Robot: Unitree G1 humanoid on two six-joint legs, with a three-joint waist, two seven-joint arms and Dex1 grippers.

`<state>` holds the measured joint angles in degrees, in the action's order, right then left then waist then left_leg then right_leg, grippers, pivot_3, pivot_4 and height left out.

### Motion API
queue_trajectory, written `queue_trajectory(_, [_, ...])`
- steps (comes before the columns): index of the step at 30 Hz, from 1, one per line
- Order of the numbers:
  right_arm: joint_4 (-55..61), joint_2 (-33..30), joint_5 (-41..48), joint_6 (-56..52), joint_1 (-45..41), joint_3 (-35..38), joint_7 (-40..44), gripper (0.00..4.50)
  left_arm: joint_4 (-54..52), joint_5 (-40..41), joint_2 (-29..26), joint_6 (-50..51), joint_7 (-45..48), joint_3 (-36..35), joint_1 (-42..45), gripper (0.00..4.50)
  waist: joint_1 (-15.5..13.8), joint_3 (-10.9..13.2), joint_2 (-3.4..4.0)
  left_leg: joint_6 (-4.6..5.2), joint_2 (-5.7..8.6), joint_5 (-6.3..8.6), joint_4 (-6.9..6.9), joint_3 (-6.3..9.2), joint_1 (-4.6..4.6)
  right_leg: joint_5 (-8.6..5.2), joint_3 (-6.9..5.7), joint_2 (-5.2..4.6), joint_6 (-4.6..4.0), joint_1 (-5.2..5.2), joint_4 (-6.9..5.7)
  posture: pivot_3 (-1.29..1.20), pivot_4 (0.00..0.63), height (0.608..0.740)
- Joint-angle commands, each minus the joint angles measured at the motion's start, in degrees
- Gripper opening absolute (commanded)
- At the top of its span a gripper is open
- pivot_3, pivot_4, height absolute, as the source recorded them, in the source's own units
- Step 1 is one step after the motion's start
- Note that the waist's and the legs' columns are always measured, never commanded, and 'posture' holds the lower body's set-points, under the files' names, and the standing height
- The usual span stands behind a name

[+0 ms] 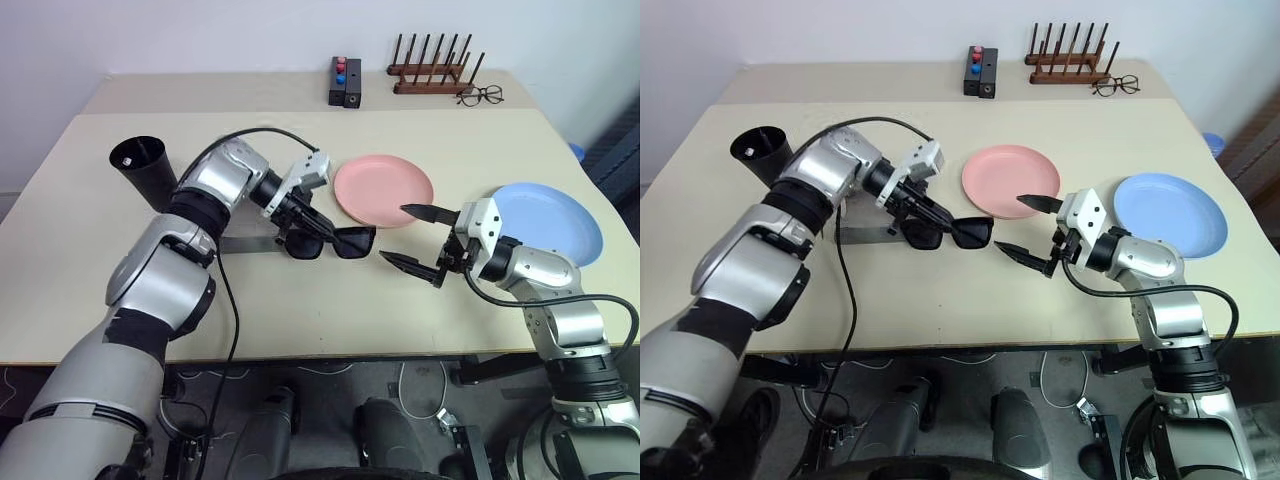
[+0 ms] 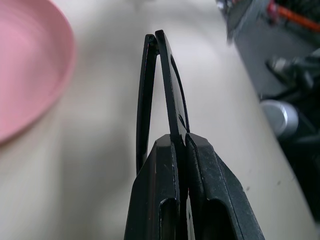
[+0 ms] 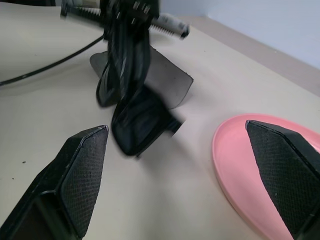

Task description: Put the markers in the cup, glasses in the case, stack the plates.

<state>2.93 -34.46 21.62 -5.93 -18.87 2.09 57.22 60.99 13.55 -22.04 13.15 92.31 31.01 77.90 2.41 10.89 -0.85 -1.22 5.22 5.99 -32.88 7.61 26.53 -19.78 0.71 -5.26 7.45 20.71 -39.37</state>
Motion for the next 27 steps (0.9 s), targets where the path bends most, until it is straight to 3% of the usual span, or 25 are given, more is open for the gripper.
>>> queue_trajectory(1, [0.7, 0.5, 0.3, 0.9, -1.1, 0.5, -0.3, 4.5, 2.2, 1.4, -2.6, -1.0, 0.2, -2.3, 4.1, 0.09, 0.0, 0.0, 0.0, 0.0, 0.0, 0.0, 0.0, 0.0, 0.0, 0.0, 0.0, 0.0, 0.0, 0.0, 0.0, 0.0, 0.15, 0.74])
queue_trajectory(13, [3.4, 1.0, 4.4, -1.1, -1.4, 2.1, 0.3, 4.5, 10.1, -4.1, -12.5, -11.9, 0.2, -2.5, 4.6, 0.09, 0.0, 0.1, 0.0, 0.0, 0.0, 0.0, 0.05, -0.02, 0.02, -0.01, 0.03, 0.0, 0.0, 0.06, 0.0, 0.0, 0.15, 0.74])
queue_trajectory(17, [5.0, 0.8, 5.8, -2.2, -1.3, 1.9, 0.7, 4.5, 11.6, -3.7, -13.5, -11.7, 0.2, -3.4, 3.2, 0.09, -0.4, 0.1, -0.01, 0.01, 0.02, 0.01, 0.02, -0.02, 0.05, 0.0, 0.02, -0.02, 0.01, 0.05, 0.01, 0.0, 0.15, 0.74])
queue_trajectory(27, [5.9, 0.5, 5.1, -3.2, -0.9, 1.5, 0.2, 4.5, 13.9, -11.0, -13.6, -24.9, 0.2, -6.8, -3.0, 0.09, -0.2, 0.1, -0.01, 0.01, 0.02, 0.01, 0.03, -0.02, 0.1, 0.0, 0.03, -0.04, 0.01, 0.15, -0.01, 0.0, 0.15, 0.74])
